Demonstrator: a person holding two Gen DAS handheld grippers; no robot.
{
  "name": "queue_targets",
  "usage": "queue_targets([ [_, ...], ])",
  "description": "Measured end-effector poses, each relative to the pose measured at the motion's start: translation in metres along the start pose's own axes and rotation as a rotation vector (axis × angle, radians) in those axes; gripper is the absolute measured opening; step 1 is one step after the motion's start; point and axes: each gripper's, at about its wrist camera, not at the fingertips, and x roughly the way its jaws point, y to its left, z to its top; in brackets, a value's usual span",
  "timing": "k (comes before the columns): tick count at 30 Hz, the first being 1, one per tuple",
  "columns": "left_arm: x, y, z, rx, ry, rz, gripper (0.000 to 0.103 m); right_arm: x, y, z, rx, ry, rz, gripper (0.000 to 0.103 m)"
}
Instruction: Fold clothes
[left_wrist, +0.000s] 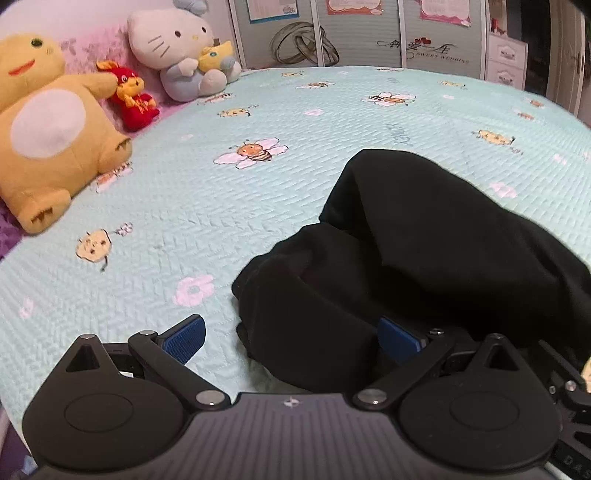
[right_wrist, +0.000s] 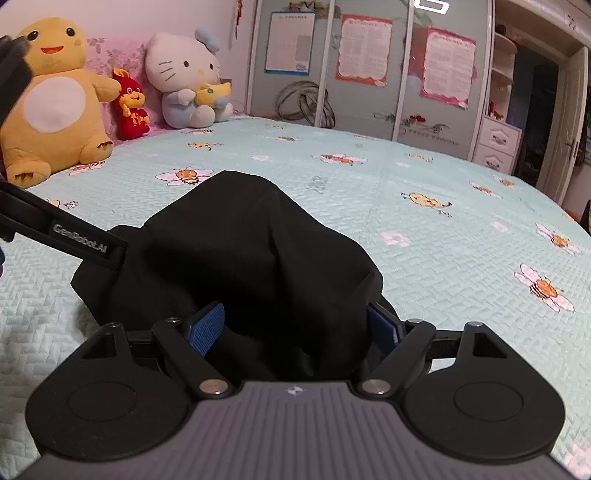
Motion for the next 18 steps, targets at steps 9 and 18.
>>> queue_targets([
  [9,0.000,-0.012,0.002,-0.072,0.121,-0.246,0.102,0.012,-0.015,0.006,0.053,0.108,-0.043,0.083],
  [18,0.009,-0.045,-0.002,0.008,0.155,-0.373,0.102,0.034,-0.058,-0.007,0.293,0.171,-0.051,0.083],
])
